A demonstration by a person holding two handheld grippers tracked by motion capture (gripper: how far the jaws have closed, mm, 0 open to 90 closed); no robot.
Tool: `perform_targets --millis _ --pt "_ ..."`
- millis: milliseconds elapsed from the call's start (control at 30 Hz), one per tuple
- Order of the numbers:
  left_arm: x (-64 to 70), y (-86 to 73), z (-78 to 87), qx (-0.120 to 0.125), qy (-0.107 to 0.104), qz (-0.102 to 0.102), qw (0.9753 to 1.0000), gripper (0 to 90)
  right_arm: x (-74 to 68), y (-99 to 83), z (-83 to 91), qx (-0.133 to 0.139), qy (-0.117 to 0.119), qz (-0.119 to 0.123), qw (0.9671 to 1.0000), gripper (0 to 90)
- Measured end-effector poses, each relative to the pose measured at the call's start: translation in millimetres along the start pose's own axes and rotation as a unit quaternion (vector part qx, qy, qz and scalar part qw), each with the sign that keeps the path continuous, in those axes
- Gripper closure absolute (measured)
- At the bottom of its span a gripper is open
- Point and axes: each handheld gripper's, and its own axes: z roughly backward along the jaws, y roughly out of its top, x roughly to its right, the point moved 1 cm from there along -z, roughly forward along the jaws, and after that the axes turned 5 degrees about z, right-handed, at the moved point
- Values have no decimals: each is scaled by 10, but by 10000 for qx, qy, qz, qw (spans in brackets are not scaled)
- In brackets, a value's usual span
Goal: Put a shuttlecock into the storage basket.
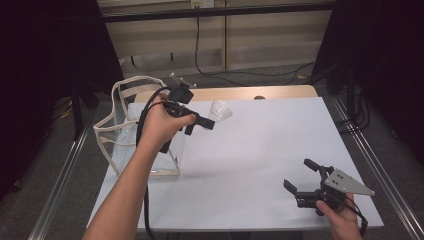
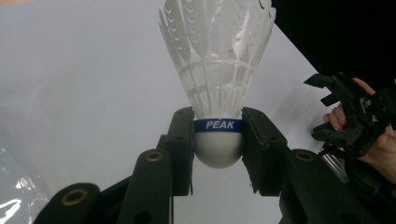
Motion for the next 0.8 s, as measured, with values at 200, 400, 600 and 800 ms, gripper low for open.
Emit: perform_targets --millis 200,400,600,800 --pt "-12 22 73 22 38 -3 10000 657 0 0 -1 1 0 -3 10000 15" --pt "-17 30 117 18 59 -36 10000 658 0 -1 -1 -7 -3 11 10000 15" --pt "-14 50 179 28 71 -58 10000 658 2 -1 -1 -4 -8 16 10000 16" --pt "-13 70 247 65 98 -40 9999 658 4 -2 -2 0 -9 22 10000 15"
